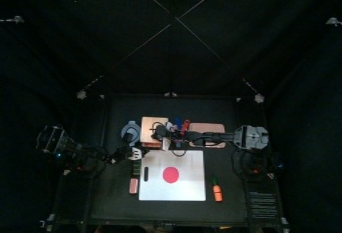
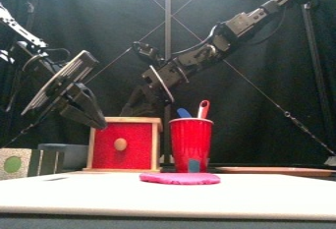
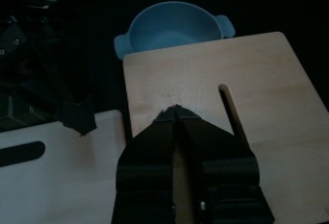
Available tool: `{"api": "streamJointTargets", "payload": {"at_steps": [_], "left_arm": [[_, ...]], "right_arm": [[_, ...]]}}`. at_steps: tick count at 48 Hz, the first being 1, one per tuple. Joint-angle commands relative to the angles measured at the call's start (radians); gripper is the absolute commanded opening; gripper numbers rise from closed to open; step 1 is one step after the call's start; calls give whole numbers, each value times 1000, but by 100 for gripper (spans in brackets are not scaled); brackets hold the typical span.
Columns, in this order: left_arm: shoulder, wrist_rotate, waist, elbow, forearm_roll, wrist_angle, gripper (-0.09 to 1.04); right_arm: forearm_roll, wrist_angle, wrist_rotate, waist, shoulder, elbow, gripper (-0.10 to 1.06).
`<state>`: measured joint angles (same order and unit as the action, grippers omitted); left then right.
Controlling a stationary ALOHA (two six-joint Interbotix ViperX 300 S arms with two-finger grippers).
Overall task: Get the cutter from the drawer then cut the dough then place the extra dough in the bowl
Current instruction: Open the drawer
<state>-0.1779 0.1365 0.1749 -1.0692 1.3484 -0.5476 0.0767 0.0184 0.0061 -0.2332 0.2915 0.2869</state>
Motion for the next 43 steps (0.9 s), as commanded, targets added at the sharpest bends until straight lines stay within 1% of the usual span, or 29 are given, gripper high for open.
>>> {"api": "streamJointTargets", "payload": {"at_steps": [1, 5, 9, 29, 43], "left_arm": [[3, -3, -9, 38, 28, 0, 65], [8, -3, -17, 52, 28, 0, 75], [20, -3, -28, 69, 28, 0, 80], [152, -5, -75, 124, 28, -3, 80], [173, -5, -103, 130, 17, -34, 80]], "right_arm": [[14, 23, 2, 2, -18, -3, 2], [15, 23, 2, 2, -18, -5, 2], [15, 23, 2, 2, -18, -5, 2], [20, 21, 2, 2, -17, -8, 2], [20, 23, 3, 5, -8, -17, 2]]}}
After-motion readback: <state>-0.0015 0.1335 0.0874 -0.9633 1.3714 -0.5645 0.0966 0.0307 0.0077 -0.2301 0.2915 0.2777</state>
